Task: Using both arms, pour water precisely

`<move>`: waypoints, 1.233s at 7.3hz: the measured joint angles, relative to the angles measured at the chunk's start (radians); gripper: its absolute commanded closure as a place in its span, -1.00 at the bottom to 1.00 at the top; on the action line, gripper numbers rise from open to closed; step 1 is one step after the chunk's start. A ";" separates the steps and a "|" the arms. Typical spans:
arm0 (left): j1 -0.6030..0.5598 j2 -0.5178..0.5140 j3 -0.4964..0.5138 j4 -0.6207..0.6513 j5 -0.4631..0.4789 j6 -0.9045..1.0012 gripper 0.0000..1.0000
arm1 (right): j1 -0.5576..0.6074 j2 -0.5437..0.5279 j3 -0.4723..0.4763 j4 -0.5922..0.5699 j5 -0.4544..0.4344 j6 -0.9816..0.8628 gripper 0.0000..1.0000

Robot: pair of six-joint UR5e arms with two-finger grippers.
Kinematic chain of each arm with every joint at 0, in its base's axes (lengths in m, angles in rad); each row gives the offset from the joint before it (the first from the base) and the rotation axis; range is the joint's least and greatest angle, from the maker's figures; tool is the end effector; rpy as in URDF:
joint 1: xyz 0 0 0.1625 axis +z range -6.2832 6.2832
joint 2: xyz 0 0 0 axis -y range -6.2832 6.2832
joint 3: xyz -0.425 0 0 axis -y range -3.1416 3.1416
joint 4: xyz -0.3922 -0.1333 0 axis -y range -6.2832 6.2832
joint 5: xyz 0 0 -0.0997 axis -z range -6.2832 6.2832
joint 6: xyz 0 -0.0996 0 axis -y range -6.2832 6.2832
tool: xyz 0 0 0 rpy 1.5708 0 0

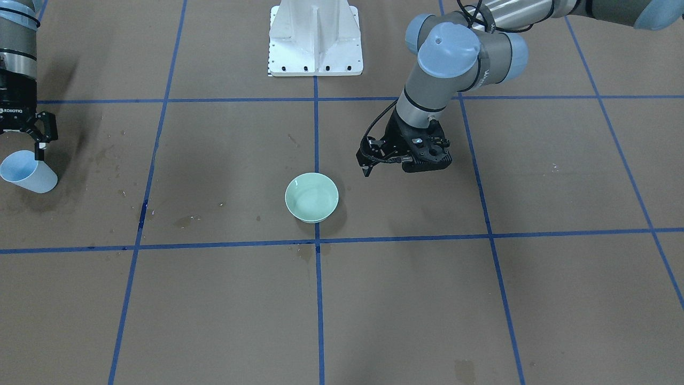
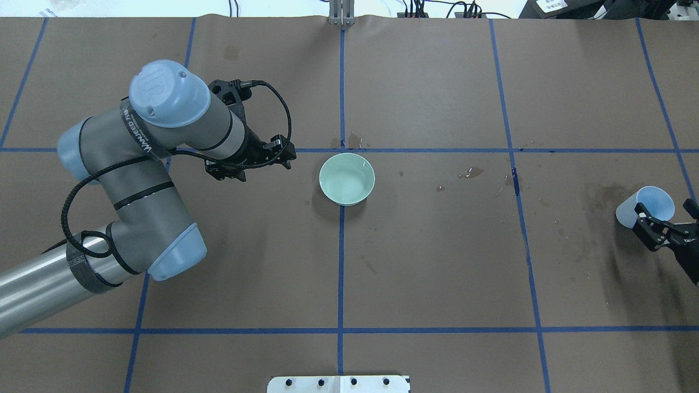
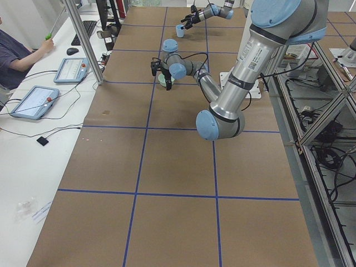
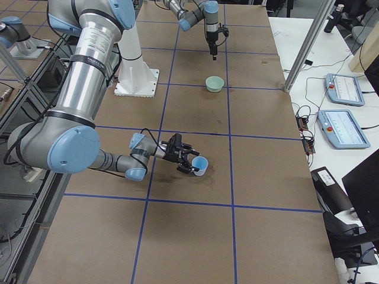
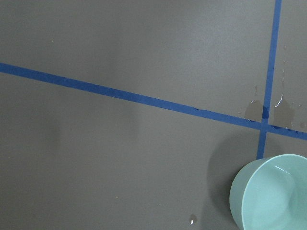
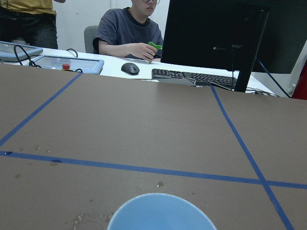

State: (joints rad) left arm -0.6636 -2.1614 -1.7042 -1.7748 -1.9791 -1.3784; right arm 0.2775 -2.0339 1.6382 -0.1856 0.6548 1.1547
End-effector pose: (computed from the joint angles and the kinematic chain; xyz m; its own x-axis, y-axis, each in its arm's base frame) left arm 0.4649 -0.4825 0.2307 0.5237 -0.1867 -0.8312 0.2189 0.9724 -0.0806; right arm -0.2087 -0.2802 0.6439 0.8082 -0.0257 0.5884 -0.5223 0.4304 0.7362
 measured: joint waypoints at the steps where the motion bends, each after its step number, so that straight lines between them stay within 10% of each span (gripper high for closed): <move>1: 0.003 0.000 0.003 -0.001 0.001 -0.002 -1.00 | 0.014 -0.011 0.028 0.000 0.029 -0.031 -0.99; 3: 0.032 -0.009 0.014 -0.007 0.035 -0.021 -1.00 | 0.121 -0.026 0.080 0.000 0.180 -0.121 -0.99; 6: 0.080 -0.066 0.070 -0.017 0.088 -0.064 -1.00 | 0.469 -0.012 0.117 -0.014 0.640 -0.305 -0.99; 9: 0.120 -0.146 0.232 -0.159 0.148 -0.135 -0.92 | 0.632 0.050 0.118 -0.098 0.842 -0.384 -0.99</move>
State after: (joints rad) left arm -0.5439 -2.3070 -1.4725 -1.9337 -1.8313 -1.5137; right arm 0.9098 -1.9843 1.7559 -0.2834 1.4967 0.7711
